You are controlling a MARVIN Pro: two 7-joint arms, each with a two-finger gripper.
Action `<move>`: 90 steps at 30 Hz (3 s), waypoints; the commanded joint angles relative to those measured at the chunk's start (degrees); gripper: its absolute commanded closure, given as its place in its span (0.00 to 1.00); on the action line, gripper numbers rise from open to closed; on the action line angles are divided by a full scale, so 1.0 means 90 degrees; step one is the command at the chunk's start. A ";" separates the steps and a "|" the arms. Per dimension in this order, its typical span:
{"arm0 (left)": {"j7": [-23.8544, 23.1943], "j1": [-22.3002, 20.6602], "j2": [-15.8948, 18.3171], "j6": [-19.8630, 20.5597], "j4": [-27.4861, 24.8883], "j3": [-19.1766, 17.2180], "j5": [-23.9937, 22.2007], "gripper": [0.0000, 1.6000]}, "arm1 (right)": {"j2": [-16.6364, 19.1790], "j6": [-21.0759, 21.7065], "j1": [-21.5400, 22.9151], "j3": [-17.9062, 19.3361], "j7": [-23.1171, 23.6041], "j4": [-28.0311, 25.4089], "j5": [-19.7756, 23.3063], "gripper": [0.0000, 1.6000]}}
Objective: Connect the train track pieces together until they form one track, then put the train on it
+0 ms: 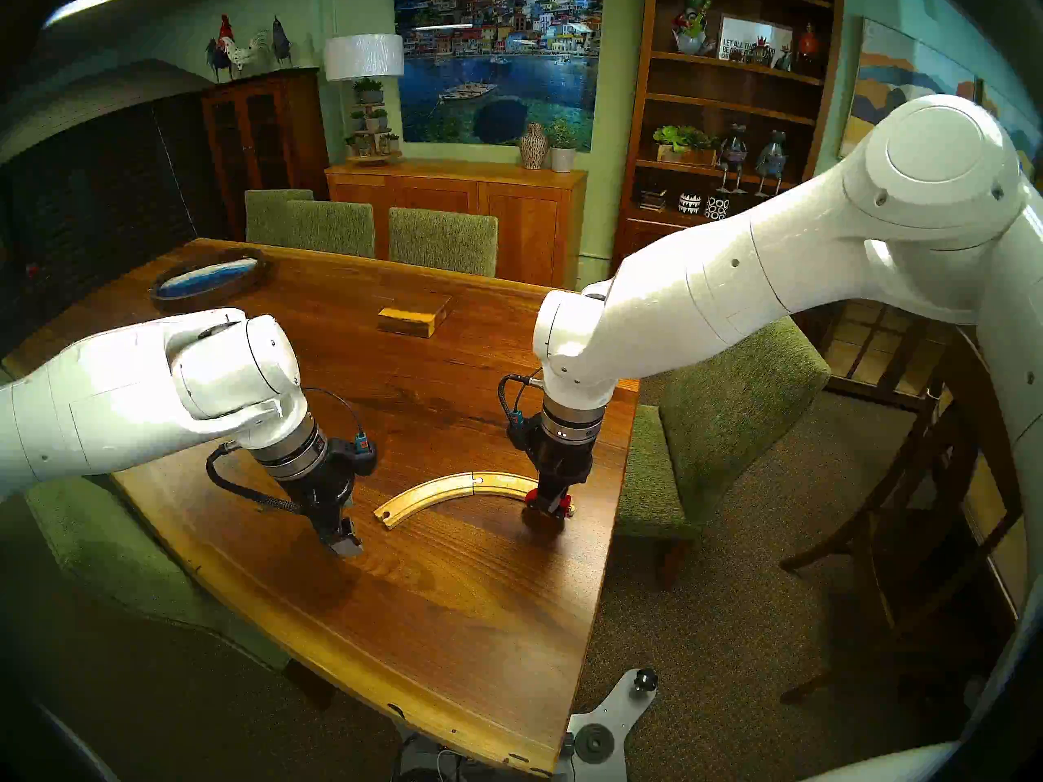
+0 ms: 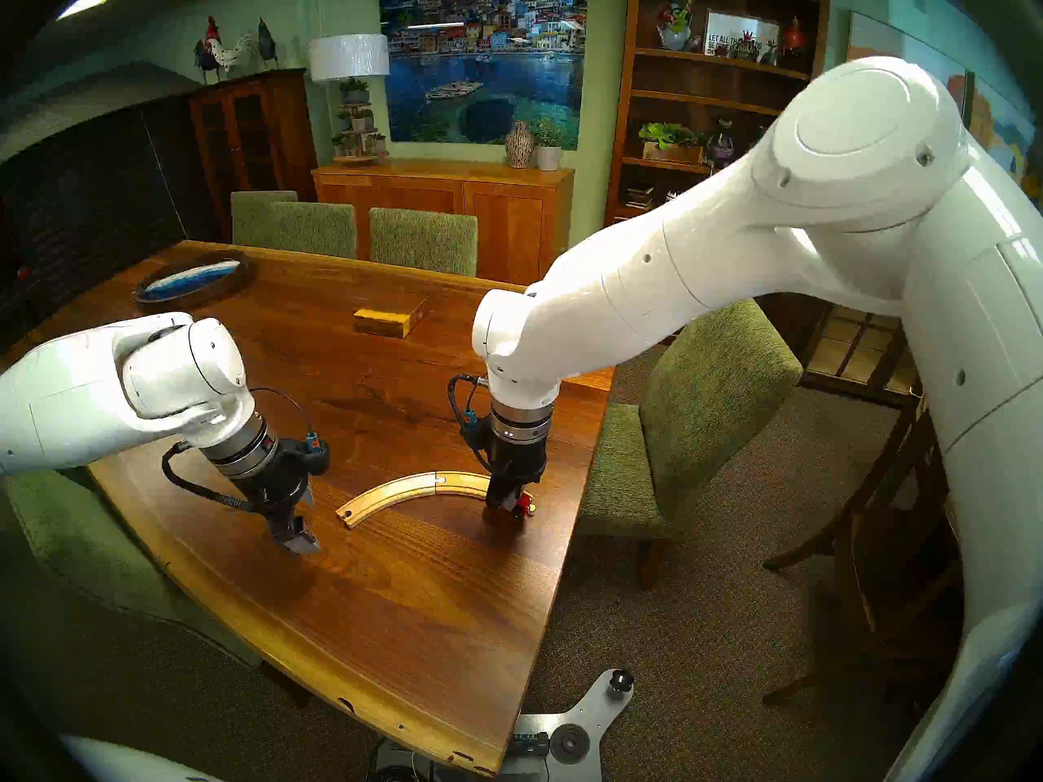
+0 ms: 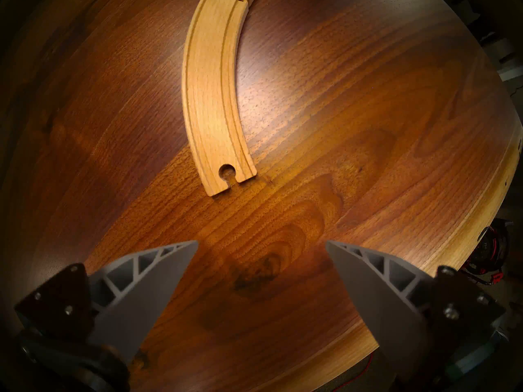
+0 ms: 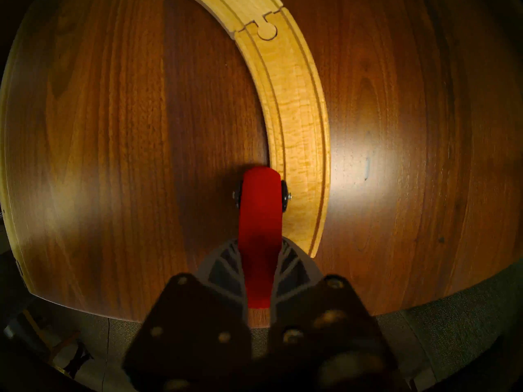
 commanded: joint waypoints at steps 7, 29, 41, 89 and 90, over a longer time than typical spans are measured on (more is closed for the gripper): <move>-0.0036 -0.0224 -0.0003 -0.0012 0.0013 -0.0133 0.0015 0.00 | 0.0072 -0.0058 0.0025 0.0052 -0.0091 0.0236 0.0129 1.00; -0.0038 -0.0226 -0.0004 -0.0012 0.0013 -0.0132 0.0016 0.00 | 0.0030 -0.0171 -0.0065 -0.0009 -0.0219 0.0278 0.0244 1.00; -0.0035 -0.0223 -0.0003 -0.0012 0.0014 -0.0133 0.0014 0.00 | 0.0098 -0.0184 0.0054 0.0010 -0.0248 0.0169 0.0242 1.00; -0.0036 -0.0225 -0.0004 -0.0012 0.0014 -0.0132 0.0014 0.00 | -0.0010 -0.0122 0.0020 0.0015 0.0174 0.0578 0.0028 1.00; -0.0036 -0.0225 -0.0004 -0.0012 0.0014 -0.0132 0.0014 0.00 | -0.0008 -0.0119 0.0015 0.0012 0.0170 0.0576 0.0033 1.00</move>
